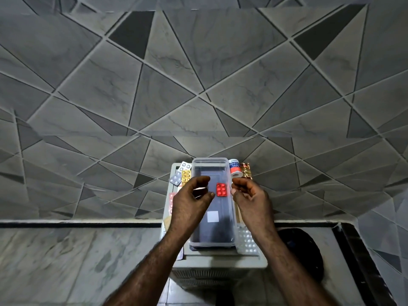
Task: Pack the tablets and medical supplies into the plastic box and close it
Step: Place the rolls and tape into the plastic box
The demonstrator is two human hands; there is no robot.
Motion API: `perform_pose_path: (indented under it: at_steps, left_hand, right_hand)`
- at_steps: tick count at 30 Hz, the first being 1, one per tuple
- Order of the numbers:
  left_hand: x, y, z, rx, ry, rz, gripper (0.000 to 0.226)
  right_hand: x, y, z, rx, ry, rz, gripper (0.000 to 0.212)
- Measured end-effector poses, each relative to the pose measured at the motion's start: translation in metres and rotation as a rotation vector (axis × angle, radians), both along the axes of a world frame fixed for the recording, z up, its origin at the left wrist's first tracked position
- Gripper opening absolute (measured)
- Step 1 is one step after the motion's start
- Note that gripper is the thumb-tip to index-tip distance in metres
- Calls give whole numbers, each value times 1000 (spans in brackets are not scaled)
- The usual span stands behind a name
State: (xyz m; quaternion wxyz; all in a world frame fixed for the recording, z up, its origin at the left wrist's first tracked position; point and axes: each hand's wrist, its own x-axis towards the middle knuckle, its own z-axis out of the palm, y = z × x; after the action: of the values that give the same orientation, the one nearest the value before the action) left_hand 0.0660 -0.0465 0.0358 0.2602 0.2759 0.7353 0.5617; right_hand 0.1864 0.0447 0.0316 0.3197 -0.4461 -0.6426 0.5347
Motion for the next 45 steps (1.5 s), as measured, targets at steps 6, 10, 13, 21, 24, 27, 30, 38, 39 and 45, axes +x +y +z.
perform_pose_path:
  at_steps: [6, 10, 13, 21, 24, 27, 30, 38, 39, 45]
  left_hand:
    - [1, 12, -18, -78, -5, 6, 38]
    - [8, 16, -27, -132, -17, 26, 40]
    - [11, 17, -32, -168, -16, 33, 42]
    - [-1, 6, -41, -225, 36, 55, 40]
    - [-12, -2, -43, -253, 57, 87, 44]
    - [-23, -14, -50, -308, 90, 111, 48]
    - [-30, -24, -56, -371, 105, 113, 43]
    - [-36, -47, -87, -624, 281, -80, 64]
    - [-38, -48, -92, -658, 309, -128, 70]
    - [-54, -55, -116, -775, 485, -260, 86]
  right_hand:
    - [12, 28, -22, -13, -91, 59, 17]
    - [22, 38, -39, -38, -118, 99, 23]
    - [27, 45, -54, -61, -163, 100, 24]
    - [35, 64, -75, -70, -247, 105, 30]
    - [35, 69, -84, -76, -322, 123, 31]
    - [36, 71, -91, -87, -377, 122, 32]
    - [36, 68, -96, -106, -422, 125, 31]
    - [30, 57, -104, -53, -518, 114, 36]
    - [29, 56, -104, -45, -526, 116, 37]
    - [22, 51, -109, -15, -566, 111, 43]
